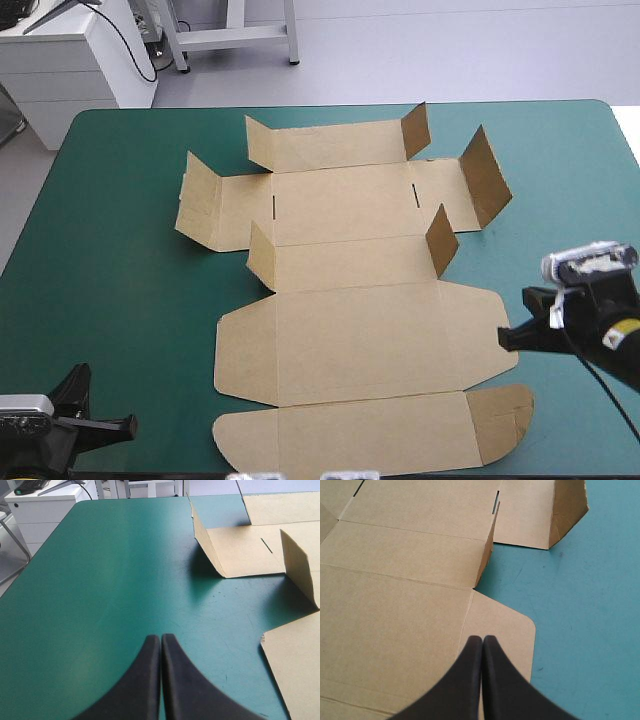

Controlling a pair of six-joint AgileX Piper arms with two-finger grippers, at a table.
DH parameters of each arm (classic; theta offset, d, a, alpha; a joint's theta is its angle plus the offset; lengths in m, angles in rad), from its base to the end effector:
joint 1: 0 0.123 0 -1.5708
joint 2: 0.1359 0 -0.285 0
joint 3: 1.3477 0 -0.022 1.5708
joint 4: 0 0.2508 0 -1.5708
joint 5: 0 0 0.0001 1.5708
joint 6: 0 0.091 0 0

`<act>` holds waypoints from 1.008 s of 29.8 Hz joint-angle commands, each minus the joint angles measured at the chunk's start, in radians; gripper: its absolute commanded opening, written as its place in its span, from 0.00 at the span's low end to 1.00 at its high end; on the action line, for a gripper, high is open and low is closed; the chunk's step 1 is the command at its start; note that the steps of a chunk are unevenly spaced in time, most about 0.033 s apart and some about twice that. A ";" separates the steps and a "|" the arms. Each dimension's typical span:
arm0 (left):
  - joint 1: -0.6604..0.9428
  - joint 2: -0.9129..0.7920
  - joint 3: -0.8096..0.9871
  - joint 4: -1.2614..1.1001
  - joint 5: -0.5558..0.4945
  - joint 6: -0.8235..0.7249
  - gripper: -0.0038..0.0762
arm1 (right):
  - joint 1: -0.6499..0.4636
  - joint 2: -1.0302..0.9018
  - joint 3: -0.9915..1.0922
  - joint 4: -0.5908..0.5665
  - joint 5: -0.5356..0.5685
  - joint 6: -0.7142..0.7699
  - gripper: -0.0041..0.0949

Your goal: Fold the box

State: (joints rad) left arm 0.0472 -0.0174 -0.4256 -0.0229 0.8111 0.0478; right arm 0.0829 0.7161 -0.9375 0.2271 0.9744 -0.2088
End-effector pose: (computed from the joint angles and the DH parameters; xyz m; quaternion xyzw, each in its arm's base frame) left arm 0.0097 -0.0011 0.2772 -0.0011 0.7991 0.0172 0.6010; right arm 0.1137 0.0265 0.3802 -0.1138 0.8864 0.0846 0.4406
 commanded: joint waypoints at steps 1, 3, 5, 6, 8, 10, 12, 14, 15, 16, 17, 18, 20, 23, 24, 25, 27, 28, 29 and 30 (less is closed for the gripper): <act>-0.001 -0.008 -0.021 -0.009 -0.076 -0.003 0.04 | 0.002 0.163 -0.123 0.021 -0.042 -0.023 0.02; -0.001 -0.008 -0.021 -0.009 -0.076 -0.003 0.04 | 0.002 0.238 -0.170 0.024 -0.031 -0.029 0.02; -0.001 -0.008 -0.021 -0.009 -0.076 -0.003 0.04 | 0.002 0.313 -0.223 0.026 0.000 -0.052 0.02; -0.001 -0.008 -0.021 -0.009 -0.076 -0.003 0.04 | 0.002 0.354 -0.248 0.030 0.011 -0.057 0.02; -0.001 -0.008 -0.021 -0.009 -0.076 -0.003 0.04 | 0.002 0.426 -0.293 0.048 0.023 -0.057 0.02; -0.001 -0.008 -0.021 -0.009 -0.076 -0.003 0.04 | 0.002 0.503 -0.340 0.068 0.024 -0.057 0.02; -0.001 -0.008 -0.021 -0.009 -0.076 -0.003 0.04 | 0.002 0.578 -0.384 0.094 0.034 -0.063 0.02; -0.001 -0.008 -0.021 -0.009 -0.076 -0.003 0.04 | 0.002 0.648 -0.439 0.107 0.073 -0.085 0.03; -0.001 -0.008 -0.021 -0.009 -0.076 -0.003 0.04 | 0.002 0.687 -0.469 0.107 0.102 -0.098 0.03; -0.001 -0.008 -0.021 -0.009 -0.076 -0.003 0.04 | 0.002 0.726 -0.499 0.107 0.129 -0.100 0.04; -0.001 -0.008 -0.021 -0.009 -0.076 -0.003 0.04 | 0.002 0.764 -0.530 0.107 0.155 -0.102 0.07; -0.001 -0.008 -0.021 -0.009 -0.076 -0.003 0.04 | 0.002 0.793 -0.555 0.107 0.176 -0.107 0.09; -0.001 -0.008 -0.021 -0.009 -0.076 -0.003 0.04 | 0.002 0.860 -0.618 0.107 0.213 -0.113 0.19; -0.001 -0.008 -0.021 -0.009 -0.076 -0.003 0.04 | 0.002 0.945 -0.708 0.107 0.271 -0.113 0.41; -0.001 -0.008 -0.021 -0.009 -0.076 -0.003 0.04 | 0.002 0.962 -0.733 0.107 0.271 -0.109 0.48; -0.001 -0.008 -0.021 -0.009 -0.076 -0.003 0.04 | 0.002 0.979 -0.753 0.107 0.271 -0.105 0.57; -0.001 -0.008 -0.021 -0.009 -0.076 -0.003 0.04 | 0.002 1.005 -0.779 0.107 0.271 -0.098 0.71; -0.001 -0.008 -0.021 -0.009 -0.076 -0.003 0.04 | 0.002 1.018 -0.789 0.107 0.270 -0.098 0.77; -0.001 -0.008 -0.021 -0.009 -0.076 -0.003 0.04 | 0.002 1.032 -0.797 0.105 0.270 -0.098 0.82; -0.001 -0.008 -0.021 -0.009 -0.076 -0.003 0.04 | 0.002 1.045 -0.797 0.100 0.270 -0.098 0.86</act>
State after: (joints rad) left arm 0.0472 -0.0174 -0.4256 -0.0236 0.8111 0.0478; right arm 0.0829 1.7737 -1.6880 0.3115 1.2301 -0.3035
